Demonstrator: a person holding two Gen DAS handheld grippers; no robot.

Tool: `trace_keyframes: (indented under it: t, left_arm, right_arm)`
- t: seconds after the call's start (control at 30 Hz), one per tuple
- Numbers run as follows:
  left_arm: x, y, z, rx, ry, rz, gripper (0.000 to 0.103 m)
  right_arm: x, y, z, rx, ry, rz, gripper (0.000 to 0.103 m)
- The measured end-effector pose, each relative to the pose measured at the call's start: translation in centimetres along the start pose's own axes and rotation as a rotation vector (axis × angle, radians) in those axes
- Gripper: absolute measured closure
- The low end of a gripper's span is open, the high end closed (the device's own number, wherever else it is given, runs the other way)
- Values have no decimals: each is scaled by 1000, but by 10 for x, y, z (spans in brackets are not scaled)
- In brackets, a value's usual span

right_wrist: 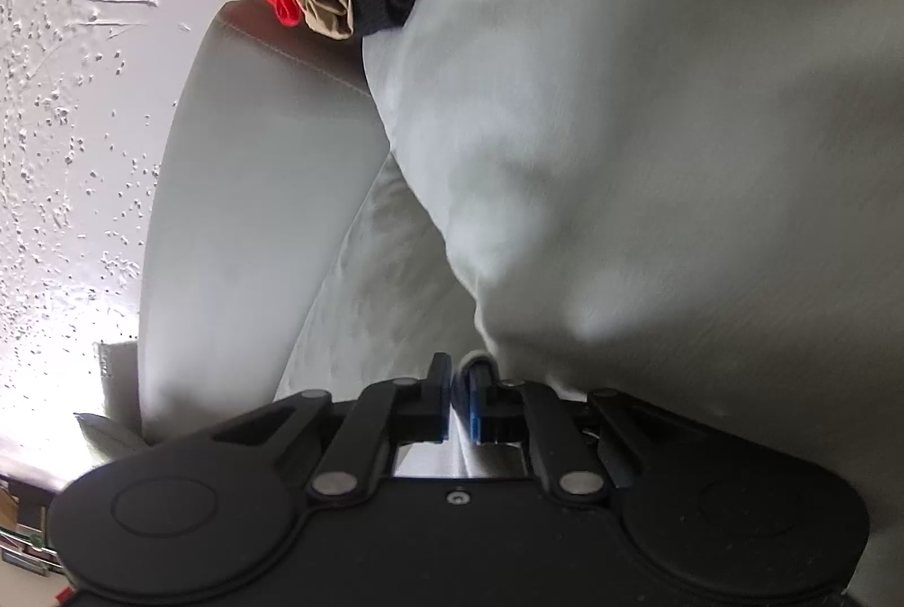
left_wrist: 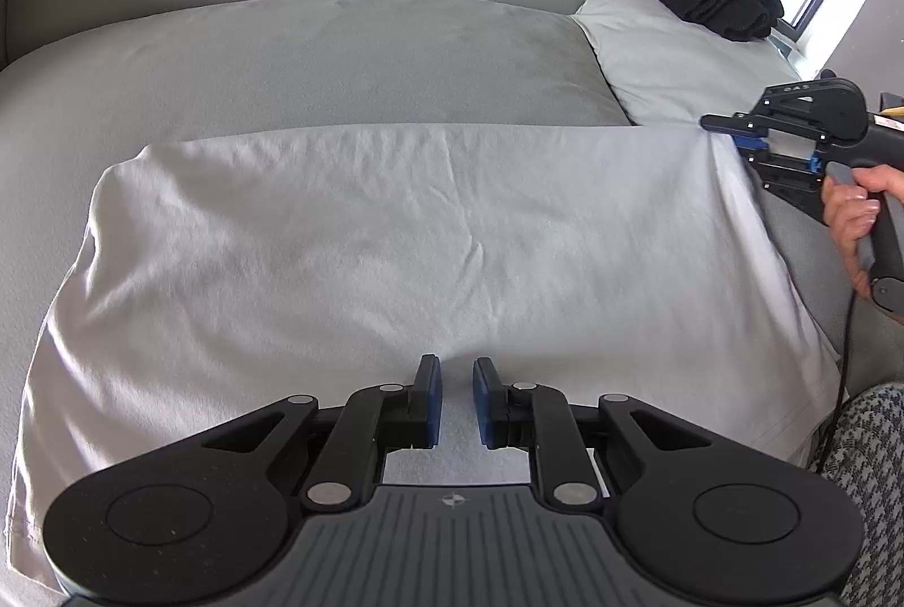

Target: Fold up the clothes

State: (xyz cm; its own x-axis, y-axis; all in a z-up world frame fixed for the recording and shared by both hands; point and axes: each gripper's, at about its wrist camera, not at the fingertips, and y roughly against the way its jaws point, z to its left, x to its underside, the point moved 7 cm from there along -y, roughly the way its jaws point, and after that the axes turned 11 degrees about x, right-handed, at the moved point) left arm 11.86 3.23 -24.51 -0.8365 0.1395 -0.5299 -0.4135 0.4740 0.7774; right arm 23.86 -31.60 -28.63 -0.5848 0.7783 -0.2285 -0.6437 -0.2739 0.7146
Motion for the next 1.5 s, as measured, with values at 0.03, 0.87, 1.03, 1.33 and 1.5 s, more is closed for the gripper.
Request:
trace_keyframes:
  t: [0.03,0.87,1.03,1.33,1.5]
  left_arm:
    - [0,0,0,0,1,-1,86]
    - [2,0,-3,-15,-25,-12,86]
    - [5,10,-8,-35,-61,4,87]
    - [43,44,-11,-64,-14,-14,88]
    - [46,45,-8,-78,31,-25,88]
  right_arm:
    - [-1,3,-1,9,7,-4,95]
    - [61,74,-15,362,469,-37,99]
    - [71,108,-27,354,470,-1,86]
    - [100,137,-32,253,436,128,85]
    - [102,118,-41,329,428,170,83]
